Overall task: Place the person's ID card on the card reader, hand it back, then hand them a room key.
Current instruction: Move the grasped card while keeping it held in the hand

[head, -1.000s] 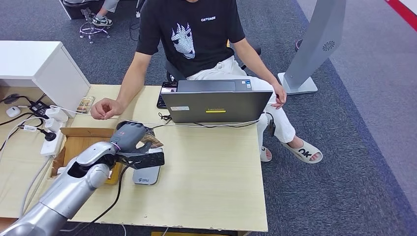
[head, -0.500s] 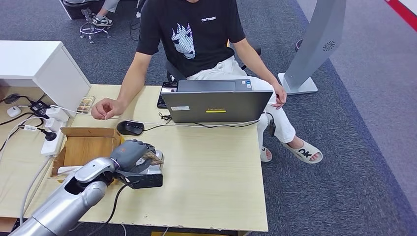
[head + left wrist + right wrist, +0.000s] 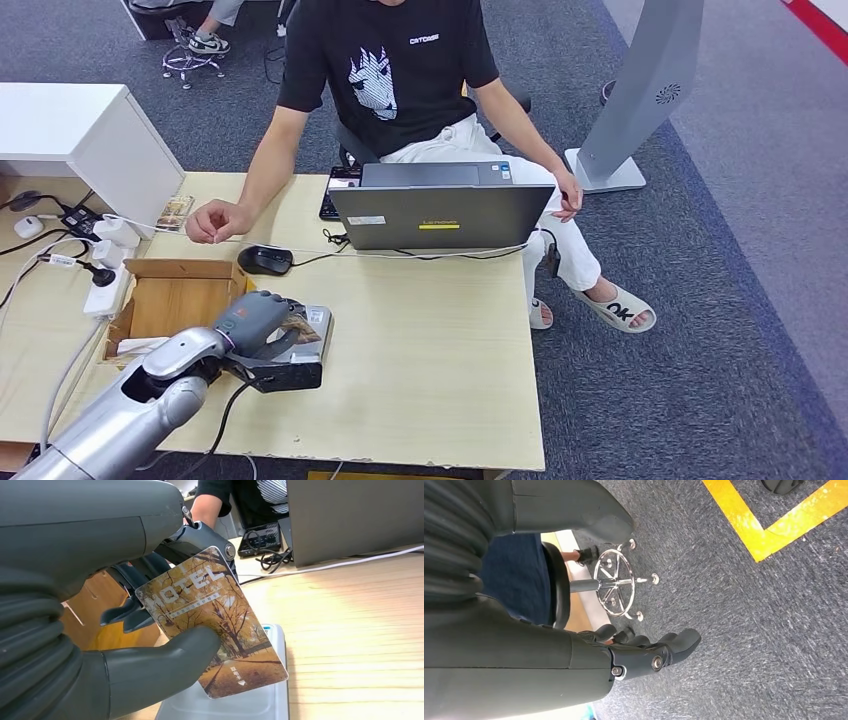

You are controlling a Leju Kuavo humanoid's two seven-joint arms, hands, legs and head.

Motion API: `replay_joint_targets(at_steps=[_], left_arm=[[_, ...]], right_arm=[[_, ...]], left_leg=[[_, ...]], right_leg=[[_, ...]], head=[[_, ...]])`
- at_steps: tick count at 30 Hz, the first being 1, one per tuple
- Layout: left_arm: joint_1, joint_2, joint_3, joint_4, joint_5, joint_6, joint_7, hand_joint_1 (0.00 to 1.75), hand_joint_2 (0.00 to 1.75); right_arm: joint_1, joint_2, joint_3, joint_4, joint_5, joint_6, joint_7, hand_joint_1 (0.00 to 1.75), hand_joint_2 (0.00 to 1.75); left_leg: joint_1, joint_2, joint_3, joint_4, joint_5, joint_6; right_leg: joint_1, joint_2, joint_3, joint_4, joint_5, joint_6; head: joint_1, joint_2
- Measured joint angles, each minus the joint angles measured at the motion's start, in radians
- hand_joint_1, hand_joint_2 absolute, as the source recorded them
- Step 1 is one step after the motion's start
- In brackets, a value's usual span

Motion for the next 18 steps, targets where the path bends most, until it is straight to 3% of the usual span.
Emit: replay_joint_targets(at_steps=[13, 18], left_arm=[[0.0, 0.001, -0.003, 0.0, -0.004, 0.002, 0.005, 1.75, 1.75], [0.006, 0.0, -0.003, 0.004, -0.052, 0.037, 0.042, 1.75, 1.75]], right_arm=[[0.0, 0.0, -0.004, 0.0, 0.001, 0.0, 0.0, 0.0, 1.75], [0.0, 0.001, -0.009, 0.0, 0.011, 0.0, 0.0, 0.0, 1.75]], left_leg=[[0.0, 0.0, 0.0, 0.0, 0.0, 0.0], [0.0, 0.0, 0.0, 0.0, 0.0, 0.0]], right_leg=[[0.0, 0.0, 0.0, 0.0, 0.0, 0.0], [0.0, 0.0, 0.0, 0.0, 0.0, 0.0]], head=[[0.0, 0.0], [0.0, 0.0]])
